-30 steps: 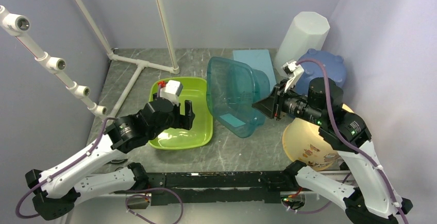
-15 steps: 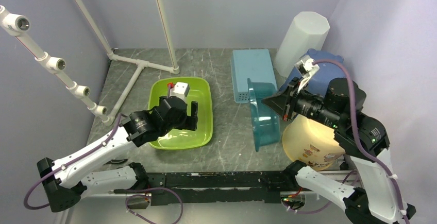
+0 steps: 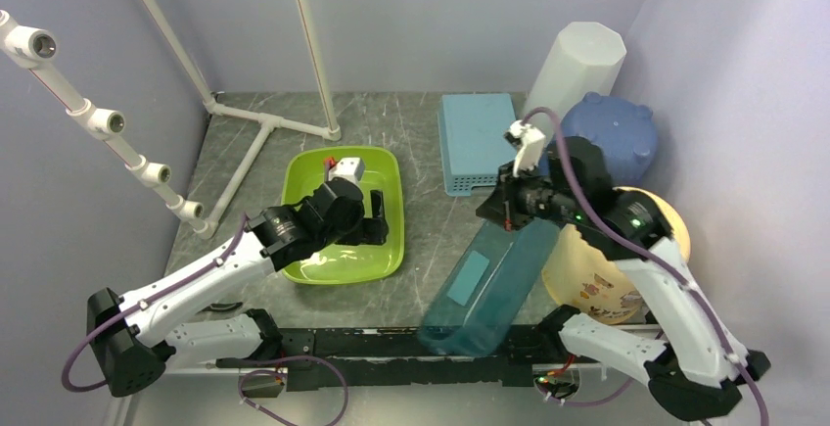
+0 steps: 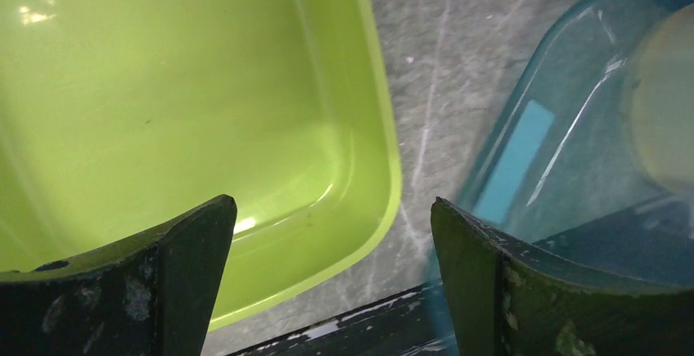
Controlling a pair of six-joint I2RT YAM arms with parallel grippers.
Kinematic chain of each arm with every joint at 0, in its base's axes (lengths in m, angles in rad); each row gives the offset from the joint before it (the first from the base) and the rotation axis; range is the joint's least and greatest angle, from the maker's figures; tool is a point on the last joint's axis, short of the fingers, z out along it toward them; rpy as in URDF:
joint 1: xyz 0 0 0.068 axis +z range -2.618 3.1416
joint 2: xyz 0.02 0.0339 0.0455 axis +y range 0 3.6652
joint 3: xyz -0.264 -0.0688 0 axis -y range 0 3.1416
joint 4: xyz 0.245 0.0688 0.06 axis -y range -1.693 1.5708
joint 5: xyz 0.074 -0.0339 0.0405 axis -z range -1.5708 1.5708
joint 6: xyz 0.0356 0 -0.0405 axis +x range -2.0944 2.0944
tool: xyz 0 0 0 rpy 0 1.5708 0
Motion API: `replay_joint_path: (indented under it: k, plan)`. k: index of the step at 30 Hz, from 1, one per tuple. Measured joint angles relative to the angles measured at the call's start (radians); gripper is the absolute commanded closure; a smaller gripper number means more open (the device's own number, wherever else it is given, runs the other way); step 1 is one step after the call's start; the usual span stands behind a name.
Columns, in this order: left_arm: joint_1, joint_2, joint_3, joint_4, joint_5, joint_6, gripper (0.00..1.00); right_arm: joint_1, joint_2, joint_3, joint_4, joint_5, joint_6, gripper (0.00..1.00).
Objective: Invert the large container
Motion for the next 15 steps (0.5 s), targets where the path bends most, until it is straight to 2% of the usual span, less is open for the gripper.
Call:
replay_joint_path:
  k: [5,15]
  plan:
    - [0.003,0.003,0.0,0.067,0.072,-0.001,0.06,0.0,0.08,-0.097,0.019,0.015,0.033,1.0]
    - [0.004,-0.04,-0.061,0.165,0.222,0.025,0.06,0.0,0.134,-0.124,0.084,0.138,0.094,0.99]
